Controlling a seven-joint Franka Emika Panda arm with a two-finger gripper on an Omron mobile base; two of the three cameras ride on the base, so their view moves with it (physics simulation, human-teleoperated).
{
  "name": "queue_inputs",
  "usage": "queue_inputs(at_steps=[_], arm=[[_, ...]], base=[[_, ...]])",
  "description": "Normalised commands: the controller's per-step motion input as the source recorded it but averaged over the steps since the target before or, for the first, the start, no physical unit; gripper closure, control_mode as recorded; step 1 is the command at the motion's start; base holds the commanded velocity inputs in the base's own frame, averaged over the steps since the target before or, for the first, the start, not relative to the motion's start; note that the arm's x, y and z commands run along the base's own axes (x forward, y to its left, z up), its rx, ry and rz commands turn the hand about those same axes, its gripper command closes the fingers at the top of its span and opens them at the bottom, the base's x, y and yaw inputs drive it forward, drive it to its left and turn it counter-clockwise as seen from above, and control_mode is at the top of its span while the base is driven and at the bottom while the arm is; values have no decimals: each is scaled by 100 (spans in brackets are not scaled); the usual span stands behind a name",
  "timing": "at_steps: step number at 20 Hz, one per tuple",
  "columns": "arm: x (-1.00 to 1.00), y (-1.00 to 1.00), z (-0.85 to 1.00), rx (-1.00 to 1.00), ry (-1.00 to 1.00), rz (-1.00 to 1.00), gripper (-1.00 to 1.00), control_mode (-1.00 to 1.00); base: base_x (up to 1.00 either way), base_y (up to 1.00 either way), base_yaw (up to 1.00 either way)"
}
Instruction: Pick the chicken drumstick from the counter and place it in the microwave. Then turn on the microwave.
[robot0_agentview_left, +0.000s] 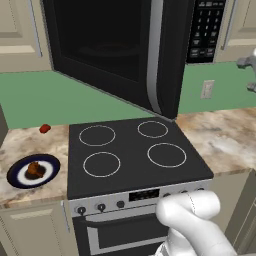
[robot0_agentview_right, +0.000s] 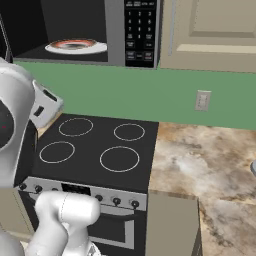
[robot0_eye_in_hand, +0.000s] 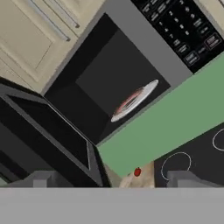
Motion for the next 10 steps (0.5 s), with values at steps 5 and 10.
queue_inputs(at_steps=[5, 10], arm=[[55, 38, -24, 22, 0, 27, -100, -100], [47, 40, -12, 16, 0, 26, -100, -100]], base=[[0, 0, 0], [0, 0, 0]])
